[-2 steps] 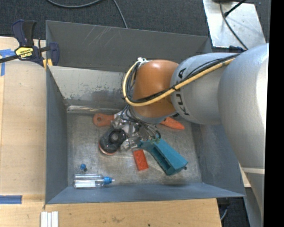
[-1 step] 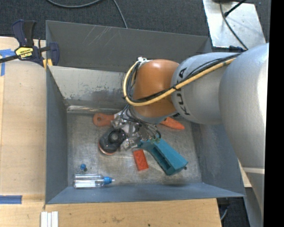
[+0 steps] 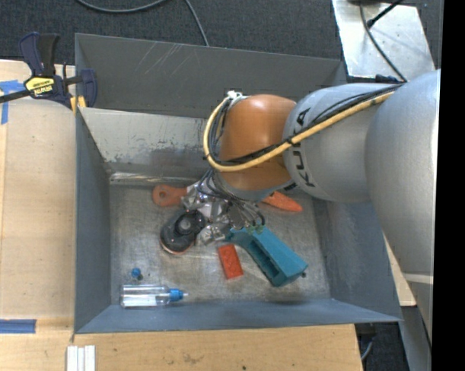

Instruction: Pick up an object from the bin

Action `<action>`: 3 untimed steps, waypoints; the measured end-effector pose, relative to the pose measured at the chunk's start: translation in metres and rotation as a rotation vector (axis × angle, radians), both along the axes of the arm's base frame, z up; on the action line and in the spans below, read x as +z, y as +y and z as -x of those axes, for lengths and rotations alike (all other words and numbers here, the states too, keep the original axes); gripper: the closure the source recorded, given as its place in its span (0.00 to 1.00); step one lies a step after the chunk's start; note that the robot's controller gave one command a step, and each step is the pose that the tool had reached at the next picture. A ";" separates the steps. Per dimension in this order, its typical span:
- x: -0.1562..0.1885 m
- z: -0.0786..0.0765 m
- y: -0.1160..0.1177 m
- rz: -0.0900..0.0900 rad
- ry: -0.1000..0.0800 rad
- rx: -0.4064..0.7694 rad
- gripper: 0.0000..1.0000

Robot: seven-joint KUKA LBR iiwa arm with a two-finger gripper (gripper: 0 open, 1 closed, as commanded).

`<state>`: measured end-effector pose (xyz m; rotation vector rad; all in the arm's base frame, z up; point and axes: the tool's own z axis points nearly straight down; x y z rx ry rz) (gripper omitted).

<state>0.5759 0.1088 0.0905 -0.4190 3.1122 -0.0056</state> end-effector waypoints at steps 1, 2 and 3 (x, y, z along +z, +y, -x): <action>0.019 0.000 0.001 -0.002 0.000 0.001 1.00; 0.029 -0.002 0.000 -0.004 -0.003 0.001 1.00; 0.038 -0.001 0.000 -0.003 -0.002 0.001 1.00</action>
Offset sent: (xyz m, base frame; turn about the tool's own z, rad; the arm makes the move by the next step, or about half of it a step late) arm 0.0000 0.0000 0.0151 0.0000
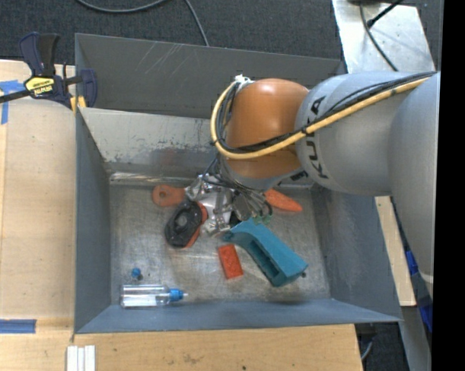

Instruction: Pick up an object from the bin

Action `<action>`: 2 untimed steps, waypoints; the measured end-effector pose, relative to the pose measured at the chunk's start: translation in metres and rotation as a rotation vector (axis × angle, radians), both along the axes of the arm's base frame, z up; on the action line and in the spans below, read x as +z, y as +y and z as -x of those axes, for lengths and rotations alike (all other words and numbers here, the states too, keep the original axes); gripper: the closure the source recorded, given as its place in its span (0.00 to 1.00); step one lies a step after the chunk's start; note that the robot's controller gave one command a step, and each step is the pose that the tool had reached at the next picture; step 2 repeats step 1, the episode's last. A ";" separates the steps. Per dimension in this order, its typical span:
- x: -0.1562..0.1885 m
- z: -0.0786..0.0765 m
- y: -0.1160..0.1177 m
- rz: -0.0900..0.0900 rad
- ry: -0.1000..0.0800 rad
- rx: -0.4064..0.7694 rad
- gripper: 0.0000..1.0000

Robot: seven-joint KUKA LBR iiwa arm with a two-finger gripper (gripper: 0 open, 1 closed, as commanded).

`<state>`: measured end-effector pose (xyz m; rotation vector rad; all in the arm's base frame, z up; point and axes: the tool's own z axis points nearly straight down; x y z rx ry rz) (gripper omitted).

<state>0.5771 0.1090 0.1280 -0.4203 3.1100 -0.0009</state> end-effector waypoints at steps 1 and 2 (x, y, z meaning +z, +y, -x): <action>0.009 0.000 0.000 0.000 0.001 0.000 1.00; 0.009 0.000 0.000 0.000 0.001 0.000 1.00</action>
Offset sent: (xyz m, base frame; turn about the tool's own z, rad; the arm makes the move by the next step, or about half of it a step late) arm -0.0001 0.0000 0.0656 0.0000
